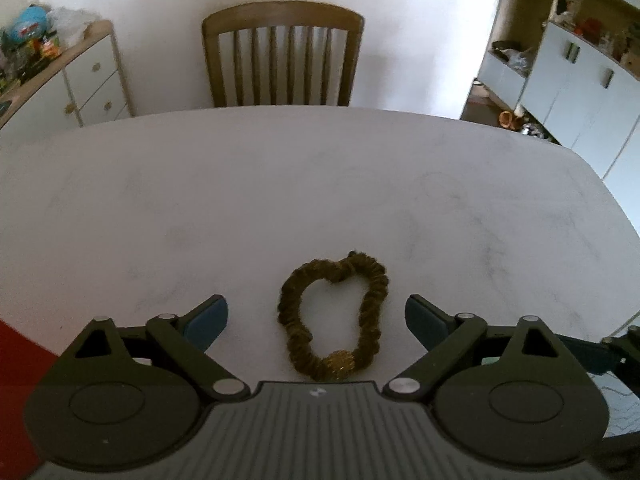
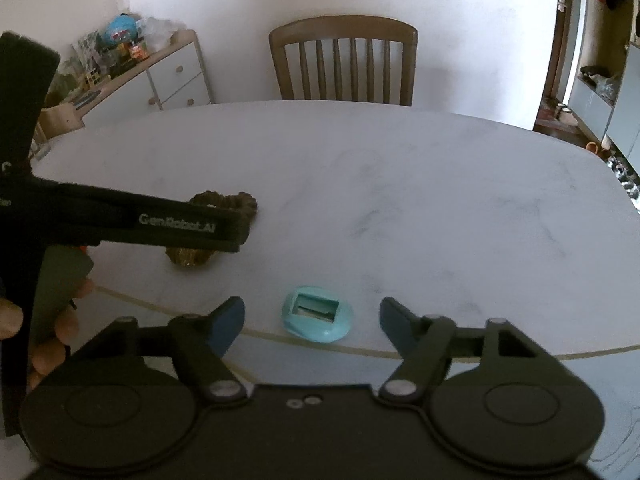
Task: Organize objects
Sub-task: 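Grasp the brown bead string with the left tool while the right tool grasps the teal case, then lift and carry the bead string and teal case over the cardboard box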
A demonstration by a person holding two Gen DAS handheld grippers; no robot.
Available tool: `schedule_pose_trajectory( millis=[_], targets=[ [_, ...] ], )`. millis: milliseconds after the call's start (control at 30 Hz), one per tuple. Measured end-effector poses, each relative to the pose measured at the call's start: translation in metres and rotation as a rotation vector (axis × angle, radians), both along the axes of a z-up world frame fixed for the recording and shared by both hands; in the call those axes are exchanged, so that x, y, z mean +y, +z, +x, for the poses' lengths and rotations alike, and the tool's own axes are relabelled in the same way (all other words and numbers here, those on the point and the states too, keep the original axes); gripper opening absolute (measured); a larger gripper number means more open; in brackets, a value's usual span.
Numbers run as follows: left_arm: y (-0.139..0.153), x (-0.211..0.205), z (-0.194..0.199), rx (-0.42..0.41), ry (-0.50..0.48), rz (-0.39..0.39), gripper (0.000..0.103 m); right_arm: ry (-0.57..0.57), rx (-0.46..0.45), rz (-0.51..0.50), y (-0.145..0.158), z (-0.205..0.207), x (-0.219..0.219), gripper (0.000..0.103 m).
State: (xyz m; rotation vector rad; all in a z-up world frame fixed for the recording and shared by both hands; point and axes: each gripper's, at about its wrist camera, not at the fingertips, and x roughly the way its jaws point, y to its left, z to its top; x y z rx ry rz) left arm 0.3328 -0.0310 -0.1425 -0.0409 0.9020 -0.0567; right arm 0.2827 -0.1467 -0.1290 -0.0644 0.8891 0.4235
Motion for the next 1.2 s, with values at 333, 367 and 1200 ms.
schedule_pose_trajectory(
  millis=[333,367,1200],
  targets=[
    [0.0,-0.006,0.003,-0.015,-0.039,0.015,0.067,0.011,-0.004,-0.014,-0.002,0.0,0.007,0.053],
    [0.001,-0.006,0.004,-0.018,-0.041,0.016,0.061,0.011,-0.005,-0.014,-0.002,0.0,0.008,0.052],
    [0.034,0.006,-0.02,-0.001,-0.078,-0.08,0.015,-0.001,-0.037,0.0,0.024,-0.02,-0.004,0.038]
  ],
)
